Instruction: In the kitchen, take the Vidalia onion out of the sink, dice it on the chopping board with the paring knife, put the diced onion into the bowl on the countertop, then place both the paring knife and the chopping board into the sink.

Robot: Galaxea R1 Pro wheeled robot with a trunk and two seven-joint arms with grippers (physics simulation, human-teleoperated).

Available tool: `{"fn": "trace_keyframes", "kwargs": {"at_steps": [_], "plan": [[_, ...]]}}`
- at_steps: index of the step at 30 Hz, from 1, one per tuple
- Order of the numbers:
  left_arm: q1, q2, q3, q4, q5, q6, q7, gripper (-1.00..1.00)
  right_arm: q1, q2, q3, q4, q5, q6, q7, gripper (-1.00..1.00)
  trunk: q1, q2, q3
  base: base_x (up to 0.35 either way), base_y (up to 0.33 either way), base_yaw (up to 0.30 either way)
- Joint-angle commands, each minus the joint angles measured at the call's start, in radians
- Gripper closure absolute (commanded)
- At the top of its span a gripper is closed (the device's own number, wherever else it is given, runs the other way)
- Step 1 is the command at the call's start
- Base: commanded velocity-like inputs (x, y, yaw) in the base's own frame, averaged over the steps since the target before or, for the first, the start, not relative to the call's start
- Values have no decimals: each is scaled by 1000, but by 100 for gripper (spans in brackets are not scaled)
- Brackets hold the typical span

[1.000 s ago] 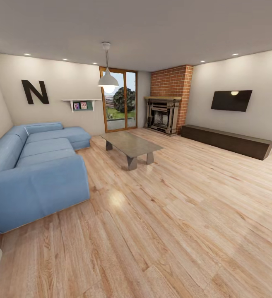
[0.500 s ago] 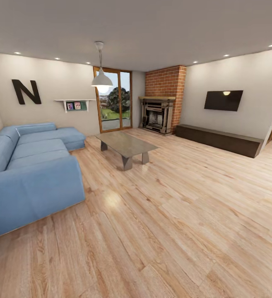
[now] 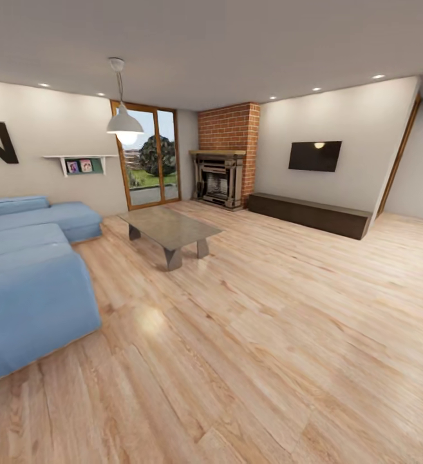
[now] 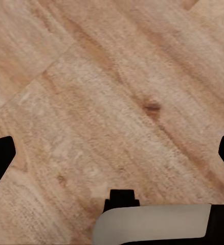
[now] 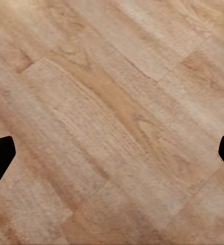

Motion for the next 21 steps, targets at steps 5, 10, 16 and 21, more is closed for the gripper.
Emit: {"fn": "trace_keyframes", "kwargs": {"at_steps": [5,10,16,21], "plan": [[0,1,0,0,1,-1,0,-100,0,0,0,-1,0,-2,0,-100,1,0,-1,311,-17,-245],[0,2,0,0,1,-1,1,-100,0,0,0,-1,0,-2,0,-100,1,0,-1,313,-78,-247],[0,2,0,0,1,-1,1,-100,0,0,0,-1,0,-2,0,-100,1,0,-1,313,-99,-248],[0,2,0,1,1,-1,1,-100,0,0,0,-1,0,-2,1,-100,1,0,-1,313,-102,-249]]}}
